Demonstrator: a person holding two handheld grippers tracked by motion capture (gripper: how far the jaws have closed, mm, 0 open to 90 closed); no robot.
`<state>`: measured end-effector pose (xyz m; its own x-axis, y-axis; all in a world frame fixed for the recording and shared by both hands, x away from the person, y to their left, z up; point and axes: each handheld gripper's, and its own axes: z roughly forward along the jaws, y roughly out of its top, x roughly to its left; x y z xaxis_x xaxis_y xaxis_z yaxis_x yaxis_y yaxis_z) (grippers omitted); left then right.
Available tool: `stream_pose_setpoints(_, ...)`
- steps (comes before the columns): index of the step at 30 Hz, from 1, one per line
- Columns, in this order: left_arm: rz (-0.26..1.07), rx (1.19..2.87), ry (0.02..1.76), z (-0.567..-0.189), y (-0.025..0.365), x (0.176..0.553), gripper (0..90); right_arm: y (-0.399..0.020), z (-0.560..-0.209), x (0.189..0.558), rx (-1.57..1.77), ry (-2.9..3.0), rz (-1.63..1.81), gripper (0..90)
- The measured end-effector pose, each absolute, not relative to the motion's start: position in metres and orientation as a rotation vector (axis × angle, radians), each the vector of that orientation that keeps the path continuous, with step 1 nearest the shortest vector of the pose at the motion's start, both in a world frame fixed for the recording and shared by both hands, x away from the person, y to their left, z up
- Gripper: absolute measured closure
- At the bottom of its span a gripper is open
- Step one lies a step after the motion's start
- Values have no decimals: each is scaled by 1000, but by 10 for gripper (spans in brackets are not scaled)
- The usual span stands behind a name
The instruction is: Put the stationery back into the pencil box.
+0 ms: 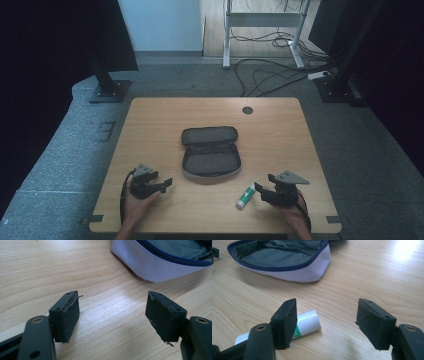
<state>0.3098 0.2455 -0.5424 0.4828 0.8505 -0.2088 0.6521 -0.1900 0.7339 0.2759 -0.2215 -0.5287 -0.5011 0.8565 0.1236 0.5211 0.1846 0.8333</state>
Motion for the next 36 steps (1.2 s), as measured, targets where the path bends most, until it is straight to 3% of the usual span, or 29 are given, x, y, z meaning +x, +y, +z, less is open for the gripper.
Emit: stream_pose_setpoints(36,326,1949,1247,-546,245,308,288,-174,-534,262,1318,2122,1094,294)
